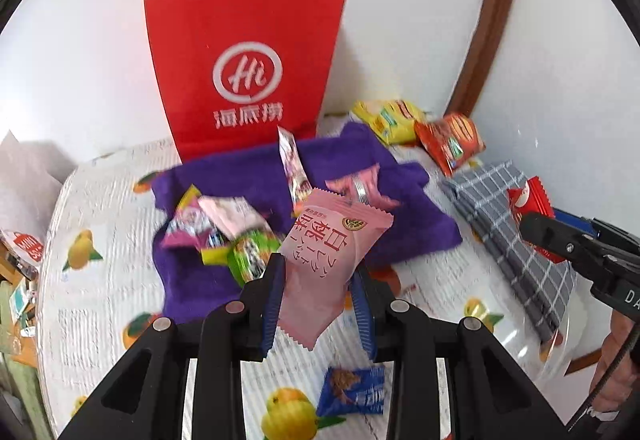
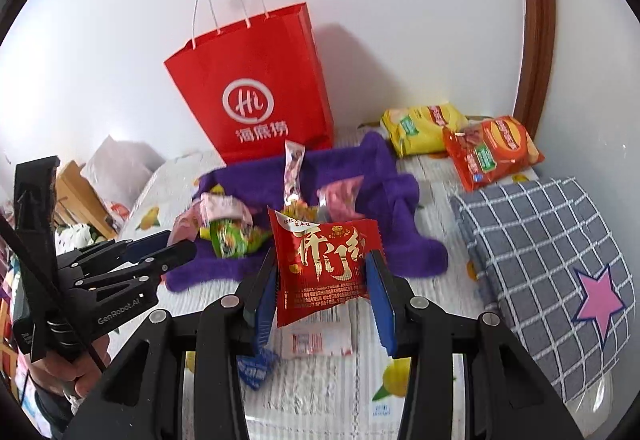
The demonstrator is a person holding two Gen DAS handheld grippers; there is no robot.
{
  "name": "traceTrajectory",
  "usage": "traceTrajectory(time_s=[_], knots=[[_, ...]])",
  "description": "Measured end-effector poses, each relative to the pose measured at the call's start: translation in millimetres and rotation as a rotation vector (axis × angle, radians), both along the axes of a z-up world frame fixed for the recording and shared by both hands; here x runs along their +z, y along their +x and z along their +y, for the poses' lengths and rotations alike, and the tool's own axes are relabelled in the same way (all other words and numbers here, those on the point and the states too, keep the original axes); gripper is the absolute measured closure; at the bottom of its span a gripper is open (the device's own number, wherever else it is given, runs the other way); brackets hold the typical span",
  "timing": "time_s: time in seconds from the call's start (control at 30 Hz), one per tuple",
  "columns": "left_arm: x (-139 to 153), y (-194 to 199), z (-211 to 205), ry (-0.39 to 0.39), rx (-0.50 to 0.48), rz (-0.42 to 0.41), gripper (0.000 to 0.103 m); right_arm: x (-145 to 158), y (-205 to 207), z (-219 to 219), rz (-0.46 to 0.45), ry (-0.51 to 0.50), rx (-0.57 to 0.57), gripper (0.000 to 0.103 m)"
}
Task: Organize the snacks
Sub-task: 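Carry the pink wrapper and red packet with both tools over the purple towel, then lower the red packet onto the towel with right tool while left tool lowers pink wrapper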
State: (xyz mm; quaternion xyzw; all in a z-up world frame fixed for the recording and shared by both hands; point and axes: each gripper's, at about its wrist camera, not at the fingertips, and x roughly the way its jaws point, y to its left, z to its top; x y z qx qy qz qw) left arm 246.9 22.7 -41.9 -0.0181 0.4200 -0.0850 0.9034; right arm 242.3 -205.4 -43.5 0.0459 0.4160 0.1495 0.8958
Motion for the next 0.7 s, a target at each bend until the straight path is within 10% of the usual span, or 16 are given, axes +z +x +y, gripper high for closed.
traceTrajectory(time_s=[0.7], knots=[[2,86,35,-0.067,0.090,-0.020,0.072,-3,106,49,-0.003,0.021,0.053,0.061]])
